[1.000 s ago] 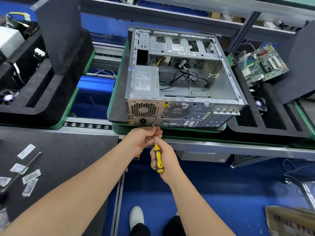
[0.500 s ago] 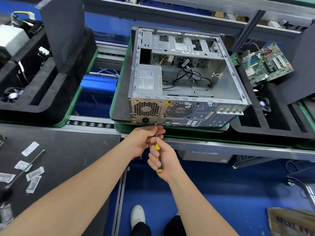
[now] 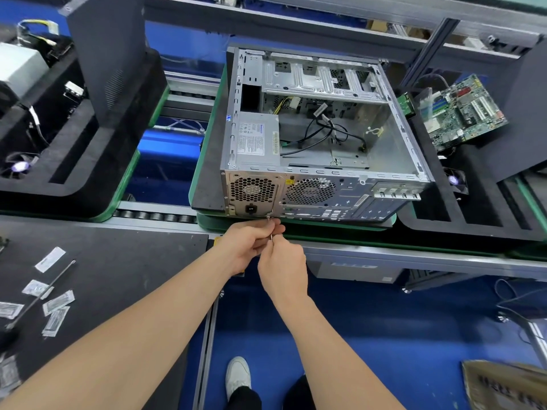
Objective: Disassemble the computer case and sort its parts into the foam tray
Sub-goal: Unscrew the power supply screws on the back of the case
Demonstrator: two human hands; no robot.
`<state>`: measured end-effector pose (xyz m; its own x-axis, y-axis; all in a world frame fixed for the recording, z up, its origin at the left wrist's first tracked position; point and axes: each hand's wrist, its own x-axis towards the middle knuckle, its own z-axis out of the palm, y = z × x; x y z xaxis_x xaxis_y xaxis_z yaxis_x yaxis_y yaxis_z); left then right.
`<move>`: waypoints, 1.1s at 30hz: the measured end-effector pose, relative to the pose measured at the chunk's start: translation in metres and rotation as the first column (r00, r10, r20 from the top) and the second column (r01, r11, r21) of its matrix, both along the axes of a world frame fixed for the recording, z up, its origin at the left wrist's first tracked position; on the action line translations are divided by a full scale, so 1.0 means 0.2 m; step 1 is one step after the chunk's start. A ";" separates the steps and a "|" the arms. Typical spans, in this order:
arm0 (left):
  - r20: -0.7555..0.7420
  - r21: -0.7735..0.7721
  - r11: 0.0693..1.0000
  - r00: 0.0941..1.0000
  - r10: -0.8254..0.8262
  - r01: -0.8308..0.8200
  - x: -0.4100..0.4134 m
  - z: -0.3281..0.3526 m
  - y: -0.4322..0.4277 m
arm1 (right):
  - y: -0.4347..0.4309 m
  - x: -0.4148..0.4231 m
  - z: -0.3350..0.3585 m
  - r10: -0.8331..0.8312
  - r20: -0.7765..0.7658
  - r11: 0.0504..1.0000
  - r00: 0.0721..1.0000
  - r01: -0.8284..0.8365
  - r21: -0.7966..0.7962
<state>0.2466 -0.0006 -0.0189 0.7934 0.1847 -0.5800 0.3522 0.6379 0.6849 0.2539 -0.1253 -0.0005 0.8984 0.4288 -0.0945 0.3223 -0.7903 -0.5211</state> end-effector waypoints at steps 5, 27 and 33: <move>-0.002 0.042 0.999 1.000 0.005 -0.005 0.01 0.01 0.00 | -0.03 0.01 -0.01 -0.048 -0.187 0.974 0.981 0.088 0.207; -0.066 -0.140 0.984 0.993 0.097 -0.106 0.01 0.01 0.00 | -0.06 0.04 -0.03 0.328 -0.881 0.563 0.341 0.678 0.473; -0.105 -0.243 0.948 0.977 0.186 -0.206 0.02 0.01 -0.06 | -0.05 0.04 -0.01 0.244 -0.881 0.601 0.405 0.650 0.465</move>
